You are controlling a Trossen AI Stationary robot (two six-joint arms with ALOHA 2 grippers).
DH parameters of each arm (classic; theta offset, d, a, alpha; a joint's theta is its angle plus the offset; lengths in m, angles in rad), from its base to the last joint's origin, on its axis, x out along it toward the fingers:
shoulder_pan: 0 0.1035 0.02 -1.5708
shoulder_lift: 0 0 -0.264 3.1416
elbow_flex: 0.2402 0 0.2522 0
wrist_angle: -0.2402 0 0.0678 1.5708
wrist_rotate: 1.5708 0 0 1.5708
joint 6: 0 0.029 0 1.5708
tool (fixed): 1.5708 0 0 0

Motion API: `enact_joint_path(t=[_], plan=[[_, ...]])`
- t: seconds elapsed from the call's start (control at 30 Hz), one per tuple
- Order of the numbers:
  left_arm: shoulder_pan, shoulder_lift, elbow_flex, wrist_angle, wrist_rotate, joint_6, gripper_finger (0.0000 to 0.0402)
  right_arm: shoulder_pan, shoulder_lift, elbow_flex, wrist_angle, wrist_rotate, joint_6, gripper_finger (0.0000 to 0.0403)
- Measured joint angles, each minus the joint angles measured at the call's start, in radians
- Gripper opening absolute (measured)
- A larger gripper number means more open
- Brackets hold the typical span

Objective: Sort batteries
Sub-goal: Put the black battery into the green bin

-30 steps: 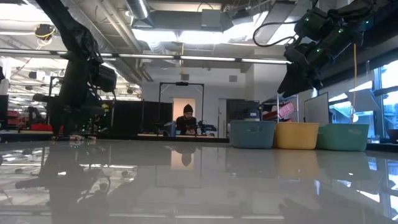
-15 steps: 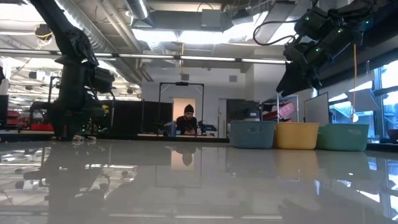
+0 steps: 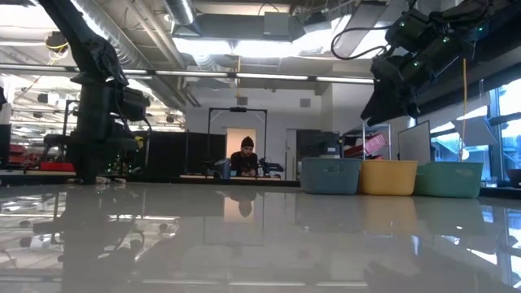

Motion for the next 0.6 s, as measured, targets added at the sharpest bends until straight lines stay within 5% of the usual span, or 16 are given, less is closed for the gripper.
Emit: enact_joint_path(t=[0.13,0.3,0.5,0.6], plan=[[-0.014,0.002,0.012,-0.005,0.06,0.002,0.0036,0.0,0.0,0.0,0.012,-0.01,0.0,0.0172],[-0.089,-0.041,0.037,0.062,0.275,0.004,0.0036,0.0,0.0,0.0,0.095,-0.104,0.0,0.0172],[-0.25,-0.141,0.045,0.379,0.589,0.006,0.0038,0.0,0.0,0.0,0.267,-0.27,0.02,0.0172],[-0.376,-0.178,0.046,0.65,0.624,-0.048,0.0037,0.01,0.004,0.0,0.36,-0.308,0.056,0.0172]])
